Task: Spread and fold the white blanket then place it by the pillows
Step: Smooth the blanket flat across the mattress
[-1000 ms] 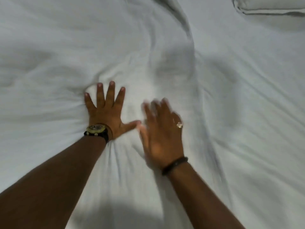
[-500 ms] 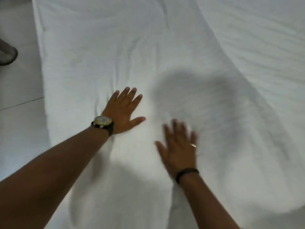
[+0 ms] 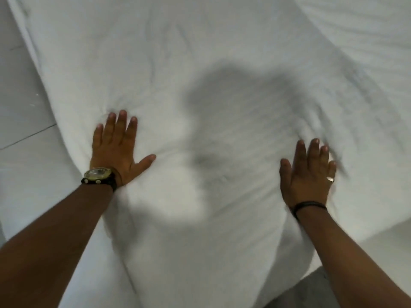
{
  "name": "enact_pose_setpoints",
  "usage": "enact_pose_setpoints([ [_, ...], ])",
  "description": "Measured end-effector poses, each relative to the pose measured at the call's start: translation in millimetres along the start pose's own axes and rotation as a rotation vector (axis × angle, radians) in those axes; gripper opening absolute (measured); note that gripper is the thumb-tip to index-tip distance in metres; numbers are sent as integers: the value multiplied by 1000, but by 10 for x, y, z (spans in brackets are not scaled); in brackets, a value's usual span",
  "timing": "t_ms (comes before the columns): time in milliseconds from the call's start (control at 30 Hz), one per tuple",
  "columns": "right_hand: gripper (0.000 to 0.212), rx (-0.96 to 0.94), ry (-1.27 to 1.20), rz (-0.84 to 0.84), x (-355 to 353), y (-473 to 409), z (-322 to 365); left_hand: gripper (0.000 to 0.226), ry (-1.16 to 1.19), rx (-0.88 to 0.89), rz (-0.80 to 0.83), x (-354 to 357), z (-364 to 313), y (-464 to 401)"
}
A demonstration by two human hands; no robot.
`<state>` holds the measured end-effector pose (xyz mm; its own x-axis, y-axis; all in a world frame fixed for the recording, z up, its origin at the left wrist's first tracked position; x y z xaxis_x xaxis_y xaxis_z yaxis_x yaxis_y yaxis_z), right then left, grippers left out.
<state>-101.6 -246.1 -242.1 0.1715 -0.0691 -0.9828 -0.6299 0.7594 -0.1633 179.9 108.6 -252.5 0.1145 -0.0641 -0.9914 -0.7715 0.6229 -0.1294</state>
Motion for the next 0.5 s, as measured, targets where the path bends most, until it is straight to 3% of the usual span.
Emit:
enact_pose_setpoints([
  [67, 70, 179, -71, 20, -53, 91, 415, 101, 16, 2, 13, 0, -17, -11],
  [100, 69, 177, -130, 3, -112, 182, 785, 101, 21, -3, 18, 13, -22, -6],
  [167, 67, 34, -309, -114, -239, 411, 1750, 102, 29, -3, 0, 39, -3, -11],
  [267, 66, -191, -337, -54, -173, 745, 2662, 103, 82, 4, -47, 52, -8, -9],
  [367, 67, -167, -159, 7, 34, 896, 2126, 101, 134, -4, -59, 72, 11, -12],
  [500, 69, 231, 116, 56, -186, 1106, 1072, 99, 211, 32, -50, 3, 20, -8],
])
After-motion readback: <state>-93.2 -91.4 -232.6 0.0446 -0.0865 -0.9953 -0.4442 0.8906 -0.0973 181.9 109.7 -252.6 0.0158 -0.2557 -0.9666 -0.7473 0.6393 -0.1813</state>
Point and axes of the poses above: each hand's wrist, its own y-axis away from the middle knuckle, its own x-axis out of the palm, z = x × y, the point moved 6 cm from there along -y, towards the middle knuckle, and after that the axes turned 15 degrees about -z, right-handed, at the moved point
